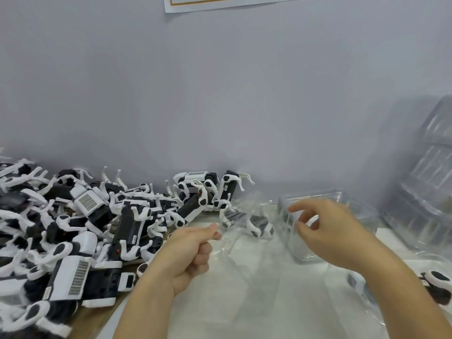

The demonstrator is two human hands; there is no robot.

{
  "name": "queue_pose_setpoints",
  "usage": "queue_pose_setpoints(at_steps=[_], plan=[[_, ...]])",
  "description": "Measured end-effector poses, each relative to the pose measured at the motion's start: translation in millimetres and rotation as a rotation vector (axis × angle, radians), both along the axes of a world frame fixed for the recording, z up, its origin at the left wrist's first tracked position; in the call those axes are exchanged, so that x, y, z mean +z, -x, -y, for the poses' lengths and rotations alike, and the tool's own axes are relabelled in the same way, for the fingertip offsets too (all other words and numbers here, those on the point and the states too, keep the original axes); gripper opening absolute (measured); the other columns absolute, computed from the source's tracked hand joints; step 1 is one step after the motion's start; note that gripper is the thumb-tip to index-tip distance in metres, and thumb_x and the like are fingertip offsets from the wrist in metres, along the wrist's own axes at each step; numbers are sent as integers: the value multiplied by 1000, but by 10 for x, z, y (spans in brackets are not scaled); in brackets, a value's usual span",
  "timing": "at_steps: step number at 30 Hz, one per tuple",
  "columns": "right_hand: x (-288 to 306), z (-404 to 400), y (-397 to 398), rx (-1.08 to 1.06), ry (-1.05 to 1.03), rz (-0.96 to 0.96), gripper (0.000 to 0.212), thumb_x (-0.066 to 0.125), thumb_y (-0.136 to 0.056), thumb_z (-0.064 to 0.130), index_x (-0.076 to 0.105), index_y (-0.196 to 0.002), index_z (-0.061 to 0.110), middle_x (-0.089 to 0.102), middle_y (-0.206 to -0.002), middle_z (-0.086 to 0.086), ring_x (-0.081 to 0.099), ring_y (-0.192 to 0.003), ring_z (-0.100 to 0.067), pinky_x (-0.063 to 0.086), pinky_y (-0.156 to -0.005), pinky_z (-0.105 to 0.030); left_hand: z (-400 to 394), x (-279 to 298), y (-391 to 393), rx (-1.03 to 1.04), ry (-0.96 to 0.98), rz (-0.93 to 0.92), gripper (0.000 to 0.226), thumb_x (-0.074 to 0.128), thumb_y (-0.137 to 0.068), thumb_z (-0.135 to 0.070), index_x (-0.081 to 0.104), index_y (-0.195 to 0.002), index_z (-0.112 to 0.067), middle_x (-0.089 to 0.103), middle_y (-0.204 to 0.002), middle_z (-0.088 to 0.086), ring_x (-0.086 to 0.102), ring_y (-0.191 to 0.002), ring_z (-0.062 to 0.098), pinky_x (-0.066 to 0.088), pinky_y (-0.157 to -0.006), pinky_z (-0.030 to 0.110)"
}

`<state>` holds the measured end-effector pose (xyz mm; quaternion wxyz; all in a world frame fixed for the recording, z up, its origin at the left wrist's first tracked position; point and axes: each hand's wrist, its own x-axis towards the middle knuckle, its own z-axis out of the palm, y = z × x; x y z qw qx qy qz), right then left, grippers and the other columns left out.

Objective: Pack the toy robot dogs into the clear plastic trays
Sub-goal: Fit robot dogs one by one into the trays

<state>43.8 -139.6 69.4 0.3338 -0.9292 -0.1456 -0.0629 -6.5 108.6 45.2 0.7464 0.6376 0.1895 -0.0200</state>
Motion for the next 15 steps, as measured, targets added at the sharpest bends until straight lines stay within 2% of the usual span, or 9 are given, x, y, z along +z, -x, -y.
queue_pose_setpoints(at_steps=[3,6,9,12,15], plan=[[-63,-70,-2,23,56,-10,48,62,-93,34,48,-138,36,55,-120,13,53,-108,-6,41,-84,-21,20,-10,20,-84,-22,-19,23,61,-97,-22,65,-94,0,25,-47,-6,19,-36,6,17,-37,17],[-112,-116,-1,29,57,-9,59,64,-91,38,40,-145,36,52,-127,11,49,-116,-10,38,-92,-23,19,-8,31,-138,-42,-16,24,59,-98,-22,65,-95,1,22,-47,-5,16,-37,7,14,-38,18],[-135,-144,-8,24,50,37,55,67,-90,37,46,-141,36,55,-124,12,50,-108,-8,36,-90,-22,13,-8,23,-141,-7,5,24,57,-99,-21,65,-96,1,22,-47,-4,16,-35,7,14,-37,17],[-128,-169,-2,19,13,51,43,69,-89,36,57,-131,37,61,-101,20,57,-90,-3,43,-83,-24,9,-18,1,-109,5,16,30,57,-99,-26,70,-92,0,27,-45,-3,18,-35,7,16,-38,17],[-104,-163,15,-10,1,11,39,69,-89,37,60,-127,36,63,-90,19,61,-88,-7,51,-83,-31,7,-23,-46,50,-26,25,38,56,-99,-37,78,-91,-8,47,-50,0,31,-39,10,30,-41,20]])
